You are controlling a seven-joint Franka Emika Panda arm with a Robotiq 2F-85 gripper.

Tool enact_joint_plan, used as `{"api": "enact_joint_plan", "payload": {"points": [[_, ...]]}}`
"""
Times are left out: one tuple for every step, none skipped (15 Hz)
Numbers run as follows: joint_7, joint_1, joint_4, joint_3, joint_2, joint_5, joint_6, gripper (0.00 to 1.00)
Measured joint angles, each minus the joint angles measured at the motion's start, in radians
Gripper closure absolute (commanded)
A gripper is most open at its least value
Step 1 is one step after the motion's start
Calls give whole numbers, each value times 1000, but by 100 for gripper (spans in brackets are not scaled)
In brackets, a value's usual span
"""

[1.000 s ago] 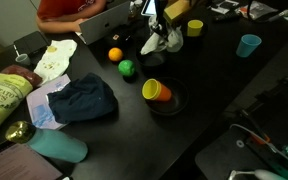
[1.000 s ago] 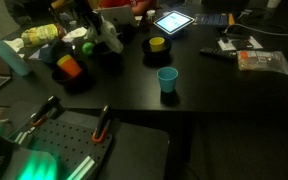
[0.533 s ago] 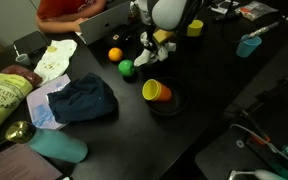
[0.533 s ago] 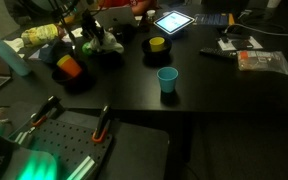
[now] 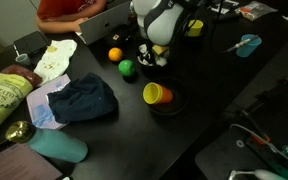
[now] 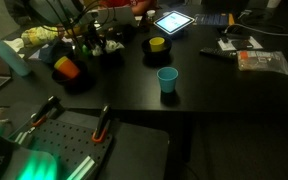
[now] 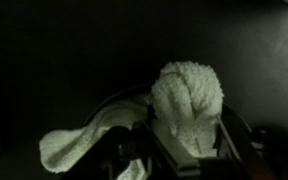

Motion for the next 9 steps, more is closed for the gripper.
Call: {"api": "enact_joint_plan", "payload": {"points": [[-12, 0, -5, 4, -18, 10, -16, 15], [-22, -1, -13, 6, -43, 20, -33, 7], [-31, -2, -26, 6, -74, 28, -50, 1], [-36, -5, -40, 6, -108, 33, -72, 0], [-41, -10, -56, 7, -143, 37, -101, 0], [-44, -17, -74, 7, -178, 41, -140, 0], [-46, -24, -91, 7, -210, 42, -178, 0], [-47, -33, -109, 9, -242, 43, -209, 0], [-49, -44, -130, 10, -273, 44, -232, 0]]}}
